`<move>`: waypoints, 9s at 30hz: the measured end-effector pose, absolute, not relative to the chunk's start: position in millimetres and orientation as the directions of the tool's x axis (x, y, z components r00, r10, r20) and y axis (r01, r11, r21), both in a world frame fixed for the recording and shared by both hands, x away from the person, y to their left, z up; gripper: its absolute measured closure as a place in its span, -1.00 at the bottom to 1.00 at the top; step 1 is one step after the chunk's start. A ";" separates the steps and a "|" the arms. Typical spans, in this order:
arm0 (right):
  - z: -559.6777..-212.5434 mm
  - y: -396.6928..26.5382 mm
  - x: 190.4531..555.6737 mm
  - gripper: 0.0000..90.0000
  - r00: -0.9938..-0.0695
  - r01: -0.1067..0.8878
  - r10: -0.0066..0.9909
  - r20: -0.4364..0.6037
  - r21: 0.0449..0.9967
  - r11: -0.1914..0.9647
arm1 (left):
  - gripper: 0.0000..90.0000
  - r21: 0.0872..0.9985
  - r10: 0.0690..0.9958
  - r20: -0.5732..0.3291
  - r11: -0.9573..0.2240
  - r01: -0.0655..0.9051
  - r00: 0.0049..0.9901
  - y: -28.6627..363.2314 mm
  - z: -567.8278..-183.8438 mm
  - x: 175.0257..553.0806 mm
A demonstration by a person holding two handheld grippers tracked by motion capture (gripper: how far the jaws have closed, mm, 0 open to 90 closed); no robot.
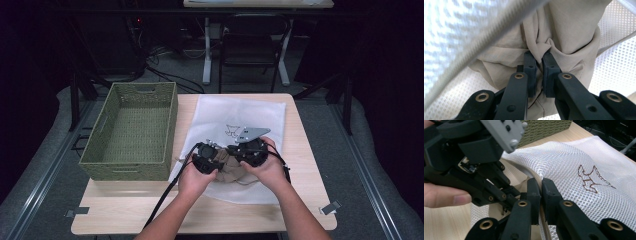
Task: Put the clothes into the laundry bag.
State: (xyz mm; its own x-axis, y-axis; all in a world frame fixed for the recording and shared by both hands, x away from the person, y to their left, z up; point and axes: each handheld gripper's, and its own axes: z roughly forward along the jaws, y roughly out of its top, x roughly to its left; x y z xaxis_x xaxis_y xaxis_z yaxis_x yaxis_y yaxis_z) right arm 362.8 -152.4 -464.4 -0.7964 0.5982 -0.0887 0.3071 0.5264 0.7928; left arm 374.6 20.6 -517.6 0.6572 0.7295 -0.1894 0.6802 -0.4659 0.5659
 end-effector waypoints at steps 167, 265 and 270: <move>-462.1 -158.7 363.3 0.92 -0.795 0.312 0.603 -0.071 0.804 0.506 | 0.98 0.593 0.779 -0.184 -0.398 0.699 0.600 17.2 -546.9 385.5; -501.0 -159.7 346.3 0.91 -0.799 0.397 0.600 -0.027 0.726 0.561 | 0.30 0.634 0.712 -0.123 -0.480 0.607 0.691 106.4 -528.7 328.2; -508.0 -158.9 344.8 0.91 -0.805 0.401 0.592 -0.030 0.709 0.580 | 0.30 0.640 0.707 -0.132 -0.475 0.604 0.695 107.6 -529.8 325.3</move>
